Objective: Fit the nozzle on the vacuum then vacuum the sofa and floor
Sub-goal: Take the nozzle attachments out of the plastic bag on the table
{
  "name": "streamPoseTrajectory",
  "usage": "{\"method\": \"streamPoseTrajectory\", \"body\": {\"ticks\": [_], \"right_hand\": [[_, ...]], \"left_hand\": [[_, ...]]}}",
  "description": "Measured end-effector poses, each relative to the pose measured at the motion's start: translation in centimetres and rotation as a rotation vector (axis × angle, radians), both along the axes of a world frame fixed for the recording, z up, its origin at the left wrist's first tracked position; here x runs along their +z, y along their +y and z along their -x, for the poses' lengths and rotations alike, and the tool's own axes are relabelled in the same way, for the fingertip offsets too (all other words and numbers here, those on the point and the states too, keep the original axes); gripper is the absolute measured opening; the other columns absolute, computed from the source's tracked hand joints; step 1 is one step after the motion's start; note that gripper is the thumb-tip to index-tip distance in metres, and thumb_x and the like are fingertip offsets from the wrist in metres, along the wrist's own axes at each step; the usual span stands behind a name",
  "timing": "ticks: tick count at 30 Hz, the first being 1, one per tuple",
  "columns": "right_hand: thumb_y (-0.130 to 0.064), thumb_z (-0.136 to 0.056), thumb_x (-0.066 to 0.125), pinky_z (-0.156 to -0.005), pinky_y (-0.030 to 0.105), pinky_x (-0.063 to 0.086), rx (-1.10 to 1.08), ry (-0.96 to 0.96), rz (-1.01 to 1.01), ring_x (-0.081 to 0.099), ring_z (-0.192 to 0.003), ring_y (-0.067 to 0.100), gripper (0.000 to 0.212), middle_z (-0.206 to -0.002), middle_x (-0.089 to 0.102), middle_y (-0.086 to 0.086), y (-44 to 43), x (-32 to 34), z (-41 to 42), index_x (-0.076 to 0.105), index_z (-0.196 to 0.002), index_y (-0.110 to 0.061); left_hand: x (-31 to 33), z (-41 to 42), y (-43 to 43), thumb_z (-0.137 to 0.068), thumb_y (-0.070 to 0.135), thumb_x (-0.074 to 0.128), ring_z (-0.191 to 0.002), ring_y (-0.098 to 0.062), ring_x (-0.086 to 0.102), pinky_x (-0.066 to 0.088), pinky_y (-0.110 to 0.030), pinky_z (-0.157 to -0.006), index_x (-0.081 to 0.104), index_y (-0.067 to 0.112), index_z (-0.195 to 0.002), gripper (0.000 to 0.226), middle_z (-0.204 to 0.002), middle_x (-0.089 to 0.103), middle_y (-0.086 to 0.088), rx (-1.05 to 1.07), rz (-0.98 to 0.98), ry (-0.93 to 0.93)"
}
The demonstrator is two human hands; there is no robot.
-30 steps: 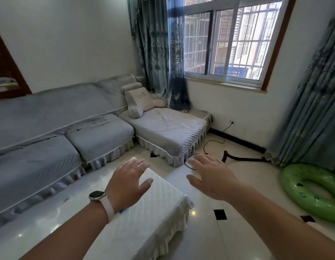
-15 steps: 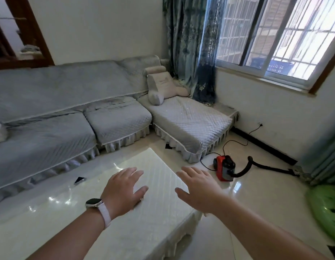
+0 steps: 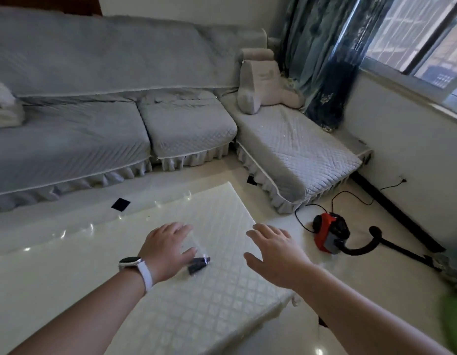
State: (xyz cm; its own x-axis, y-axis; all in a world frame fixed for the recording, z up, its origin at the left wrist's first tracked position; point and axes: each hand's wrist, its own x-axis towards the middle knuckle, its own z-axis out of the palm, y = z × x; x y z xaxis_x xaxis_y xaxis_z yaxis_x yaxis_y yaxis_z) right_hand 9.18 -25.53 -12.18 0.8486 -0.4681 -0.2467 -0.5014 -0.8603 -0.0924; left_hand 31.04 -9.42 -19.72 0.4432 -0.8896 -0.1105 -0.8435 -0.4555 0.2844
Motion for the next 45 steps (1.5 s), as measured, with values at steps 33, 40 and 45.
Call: {"method": "streamPoseTrajectory", "body": {"ticks": [33, 40, 45], "right_hand": [[-0.052, -0.098, 0.045, -0.104, 0.034, 0.041, 0.102, 0.209, -0.452, 0.04, -0.135, 0.018, 0.058, -0.147, 0.039, -0.007, -11.5, -43.9, -15.6, 0.035, -0.148, -0.024], [-0.053, -0.09, 0.058, -0.101, 0.041, 0.047, -0.132, 0.183, -0.587, 0.044, -0.128, 0.022, 0.074, -0.146, 0.038, -0.002, -10.1, -49.5, -17.2, 0.027, -0.151, -0.023], [-0.051, -0.088, 0.063, -0.108, 0.038, 0.041, -0.164, 0.181, -0.623, 0.04, -0.131, 0.022, 0.079, -0.143, 0.039, -0.001, -10.0, -51.1, -18.2, 0.028, -0.153, -0.021]], "left_hand": [[-38.1, -1.5, -7.4, -0.094, 0.048, 0.057, -0.135, -0.024, 0.045, 0.042, -0.037, -0.105, 0.033, 0.017, -0.152, 0.07, -0.15, 0.043, -0.003, 0.583, -0.16, 0.323], [-42.7, -1.1, -8.8, -0.093, 0.048, 0.059, -0.122, -0.024, 0.053, 0.048, -0.04, -0.097, 0.028, 0.022, -0.153, 0.072, -0.144, 0.045, -0.002, 0.907, -0.083, 0.627], [-43.9, -1.2, -10.0, -0.091, 0.046, 0.064, -0.086, -0.013, 0.062, 0.051, -0.033, -0.074, 0.037, 0.023, -0.148, 0.067, -0.102, 0.057, 0.008, 1.167, 0.081, 0.837]]}}
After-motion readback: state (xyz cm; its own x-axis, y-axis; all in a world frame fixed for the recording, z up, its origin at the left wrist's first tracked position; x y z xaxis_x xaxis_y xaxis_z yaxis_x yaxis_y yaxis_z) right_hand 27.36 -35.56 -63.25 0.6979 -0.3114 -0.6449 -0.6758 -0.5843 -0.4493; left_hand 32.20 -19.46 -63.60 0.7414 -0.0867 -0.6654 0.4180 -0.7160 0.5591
